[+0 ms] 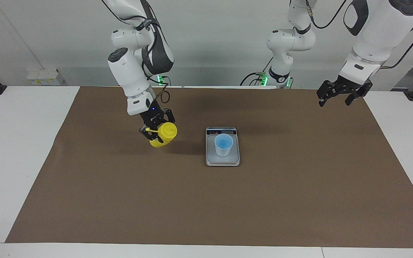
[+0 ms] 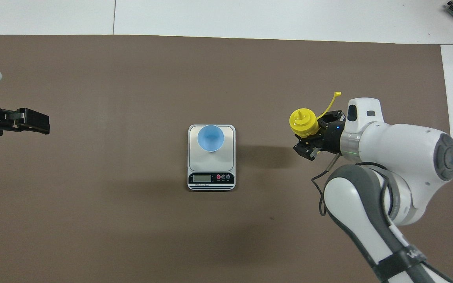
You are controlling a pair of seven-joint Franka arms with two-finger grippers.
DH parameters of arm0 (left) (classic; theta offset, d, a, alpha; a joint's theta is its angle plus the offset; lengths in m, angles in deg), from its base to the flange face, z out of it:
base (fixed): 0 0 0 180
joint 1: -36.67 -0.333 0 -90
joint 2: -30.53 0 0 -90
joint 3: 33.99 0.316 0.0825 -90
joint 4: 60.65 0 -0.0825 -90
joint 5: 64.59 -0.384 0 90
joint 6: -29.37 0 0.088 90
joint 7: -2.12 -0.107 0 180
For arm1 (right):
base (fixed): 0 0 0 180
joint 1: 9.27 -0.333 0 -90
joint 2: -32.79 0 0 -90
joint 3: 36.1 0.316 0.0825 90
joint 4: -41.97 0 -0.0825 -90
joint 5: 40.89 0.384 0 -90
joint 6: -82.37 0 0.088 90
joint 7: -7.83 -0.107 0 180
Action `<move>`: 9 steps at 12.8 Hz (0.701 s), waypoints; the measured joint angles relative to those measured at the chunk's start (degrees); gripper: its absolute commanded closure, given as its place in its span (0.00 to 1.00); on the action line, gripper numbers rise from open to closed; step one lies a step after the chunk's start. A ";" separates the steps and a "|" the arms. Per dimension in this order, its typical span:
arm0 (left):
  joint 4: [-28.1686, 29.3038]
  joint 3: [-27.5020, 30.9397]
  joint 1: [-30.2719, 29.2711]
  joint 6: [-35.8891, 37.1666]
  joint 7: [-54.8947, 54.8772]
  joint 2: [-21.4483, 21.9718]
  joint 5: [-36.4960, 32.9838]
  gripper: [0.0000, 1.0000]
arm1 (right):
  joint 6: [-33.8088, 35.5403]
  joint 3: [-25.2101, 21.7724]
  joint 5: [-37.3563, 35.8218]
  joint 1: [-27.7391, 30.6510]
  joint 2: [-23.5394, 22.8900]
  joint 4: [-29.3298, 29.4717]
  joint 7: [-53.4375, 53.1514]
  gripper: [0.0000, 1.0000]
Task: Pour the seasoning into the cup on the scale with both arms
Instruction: 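Carry the yellow bottle with the right gripper over the blue cup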
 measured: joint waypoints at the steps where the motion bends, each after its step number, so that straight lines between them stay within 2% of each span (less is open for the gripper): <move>1: 0.00 -0.04 0.00 0.01 0.00 0.00 0.00 0.00 | 0.18 0.01 -4.14 -1.11 -0.14 0.15 -2.76 0.69; 4: 0.00 0.03 -0.02 0.03 0.01 0.03 -0.02 0.00 | 3.59 0.02 -17.16 -3.89 -0.53 1.87 -10.06 0.70; 9: 0.00 0.96 -0.20 0.06 0.03 0.04 -0.11 0.00 | 9.12 0.03 -34.46 -9.59 -4.09 7.07 -16.71 0.71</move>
